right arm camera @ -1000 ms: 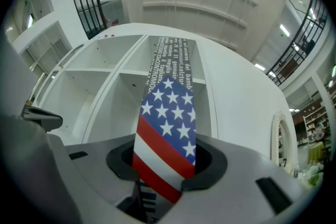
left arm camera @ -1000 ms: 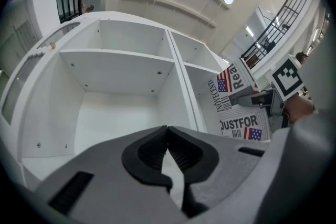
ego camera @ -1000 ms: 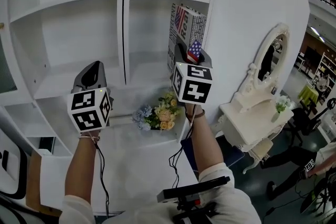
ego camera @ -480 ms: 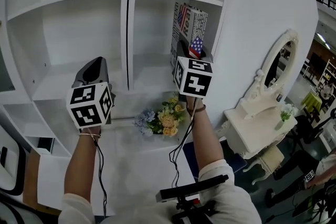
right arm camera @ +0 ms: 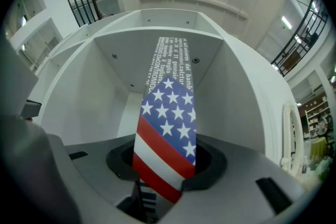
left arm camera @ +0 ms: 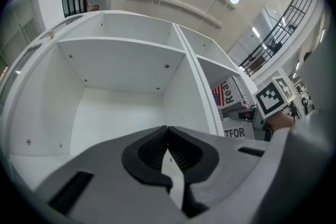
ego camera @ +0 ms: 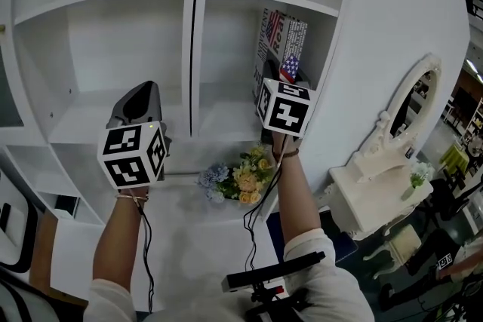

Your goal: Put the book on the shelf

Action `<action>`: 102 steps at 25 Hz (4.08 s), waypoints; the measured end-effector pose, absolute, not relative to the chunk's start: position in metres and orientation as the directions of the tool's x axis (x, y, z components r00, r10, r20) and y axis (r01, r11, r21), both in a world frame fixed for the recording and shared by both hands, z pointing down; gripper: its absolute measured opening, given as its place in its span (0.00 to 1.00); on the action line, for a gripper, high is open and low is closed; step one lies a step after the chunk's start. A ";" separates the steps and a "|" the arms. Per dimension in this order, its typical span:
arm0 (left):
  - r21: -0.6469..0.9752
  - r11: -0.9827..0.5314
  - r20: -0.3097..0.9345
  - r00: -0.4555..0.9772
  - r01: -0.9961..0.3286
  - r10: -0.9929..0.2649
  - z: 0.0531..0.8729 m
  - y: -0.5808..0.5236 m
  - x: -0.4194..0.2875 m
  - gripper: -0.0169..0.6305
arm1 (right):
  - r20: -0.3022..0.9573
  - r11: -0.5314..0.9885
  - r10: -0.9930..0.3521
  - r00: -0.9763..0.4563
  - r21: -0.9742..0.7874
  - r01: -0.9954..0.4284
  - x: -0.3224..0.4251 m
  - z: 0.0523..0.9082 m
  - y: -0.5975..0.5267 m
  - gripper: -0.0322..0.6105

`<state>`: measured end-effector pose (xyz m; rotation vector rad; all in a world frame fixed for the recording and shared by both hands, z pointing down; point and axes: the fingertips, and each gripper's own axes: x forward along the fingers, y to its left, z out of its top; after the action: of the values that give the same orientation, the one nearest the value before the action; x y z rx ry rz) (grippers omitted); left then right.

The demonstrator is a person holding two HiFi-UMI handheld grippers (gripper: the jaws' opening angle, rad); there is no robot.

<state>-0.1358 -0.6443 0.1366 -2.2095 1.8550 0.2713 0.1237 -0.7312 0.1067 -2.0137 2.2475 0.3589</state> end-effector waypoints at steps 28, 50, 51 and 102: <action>-0.101 -0.133 -0.275 0.157 -0.986 -0.949 0.146 -0.629 -0.135 0.04 | -0.250 0.076 -0.963 -0.103 0.116 -0.990 0.125 0.102 -0.738 0.34; -0.082 -0.152 -0.271 0.169 -0.985 -0.948 0.153 -0.568 -0.143 0.04 | -0.274 0.039 -0.959 -0.067 0.106 -0.994 0.118 0.104 -0.672 0.44; -0.082 -0.153 -0.270 0.170 -0.985 -0.948 0.154 -0.564 -0.144 0.04 | -0.275 0.040 -0.959 -0.067 0.104 -0.994 0.117 0.105 -0.667 0.44; -0.014 -0.259 -0.120 0.259 -0.966 -0.959 0.309 -0.417 -0.158 0.04 | -0.089 0.160 -0.984 -0.155 -0.063 -0.985 0.074 0.320 -0.434 0.10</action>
<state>-0.1576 -0.4165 0.3091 -2.4243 1.8583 0.1322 0.0740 -0.4342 0.3204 -1.9678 2.3075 0.0158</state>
